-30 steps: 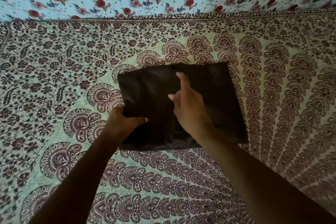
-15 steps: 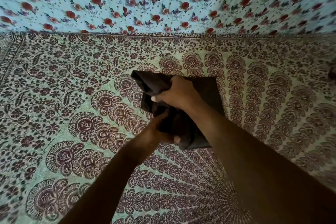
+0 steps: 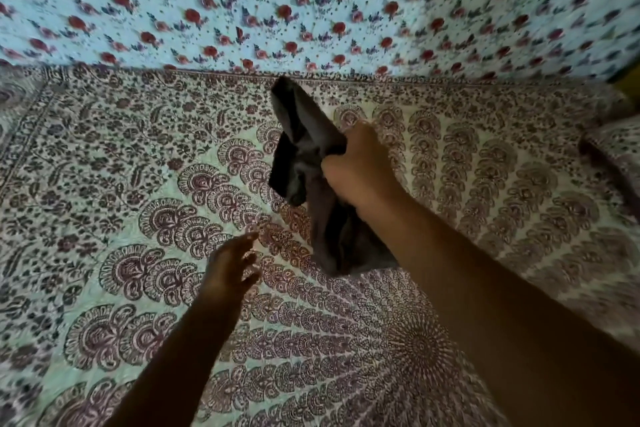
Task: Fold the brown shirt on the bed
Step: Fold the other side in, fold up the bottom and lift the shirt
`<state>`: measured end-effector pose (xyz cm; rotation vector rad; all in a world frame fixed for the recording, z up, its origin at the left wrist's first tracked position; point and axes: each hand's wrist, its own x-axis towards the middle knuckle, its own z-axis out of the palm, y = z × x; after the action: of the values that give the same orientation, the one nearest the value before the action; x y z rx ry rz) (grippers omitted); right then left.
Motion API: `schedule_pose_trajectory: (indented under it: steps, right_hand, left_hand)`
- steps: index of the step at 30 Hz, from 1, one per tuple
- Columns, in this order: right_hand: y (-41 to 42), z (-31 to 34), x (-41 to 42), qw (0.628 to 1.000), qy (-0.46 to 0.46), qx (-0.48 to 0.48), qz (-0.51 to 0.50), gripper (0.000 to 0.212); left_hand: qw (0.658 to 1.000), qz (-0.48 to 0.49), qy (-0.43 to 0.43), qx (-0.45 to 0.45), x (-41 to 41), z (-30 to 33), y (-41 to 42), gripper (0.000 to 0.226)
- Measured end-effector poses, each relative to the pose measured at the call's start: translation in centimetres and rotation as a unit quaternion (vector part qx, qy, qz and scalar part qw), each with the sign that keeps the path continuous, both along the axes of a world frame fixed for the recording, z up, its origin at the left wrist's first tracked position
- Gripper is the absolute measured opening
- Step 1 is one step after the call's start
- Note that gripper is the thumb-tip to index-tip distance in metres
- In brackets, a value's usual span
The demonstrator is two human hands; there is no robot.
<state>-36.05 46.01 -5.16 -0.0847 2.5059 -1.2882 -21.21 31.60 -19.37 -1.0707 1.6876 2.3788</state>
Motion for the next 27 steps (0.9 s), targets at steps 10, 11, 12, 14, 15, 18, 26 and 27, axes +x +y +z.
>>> schedule_pose_trajectory:
  steps: [10, 11, 12, 14, 15, 18, 26, 27]
  right_hand:
    - [-4.0, 7.9, 13.2, 0.968, -0.173, -0.166, 0.080, 0.019]
    - [-4.3, 7.4, 14.5, 0.960, -0.195, -0.178, 0.096, 0.018]
    - [-4.7, 6.5, 15.9, 0.952, -0.213, -0.188, 0.111, 0.017]
    - [-5.4, 5.0, 18.0, 0.937, -0.245, -0.209, 0.134, 0.018]
    - [-5.8, 4.3, 19.1, 0.929, -0.260, -0.220, 0.143, 0.020]
    - [-7.0, 2.2, 22.0, 0.923, -0.283, -0.216, 0.147, 0.020]
    - [-11.3, 0.9, 30.6, 0.926, -0.301, -0.199, 0.110, 0.024]
    - [-12.0, 1.0, 31.9, 0.928, -0.298, -0.197, 0.104, 0.024]
  left_hand:
    - [0.965, 0.138, 0.037, 0.222, 14.8, 1.3, -6.9, 0.072]
    - [0.957, 0.165, 0.072, 0.226, 16.9, 0.4, -7.6, 0.081]
    - [0.937, 0.142, 0.135, 0.289, 19.5, -1.3, -8.2, 0.085]
    - [0.892, 0.084, 0.234, 0.378, 23.9, -4.4, -9.6, 0.085]
    - [0.887, 0.069, 0.251, 0.380, 25.5, -4.3, -9.7, 0.079]
    - [0.918, 0.145, 0.208, 0.306, 30.1, -3.8, -9.9, 0.063]
    - [0.945, 0.166, 0.034, 0.281, 39.2, -0.1, -15.6, 0.035]
    - [0.944, 0.176, 0.016, 0.279, 40.3, 1.0, -16.8, 0.017]
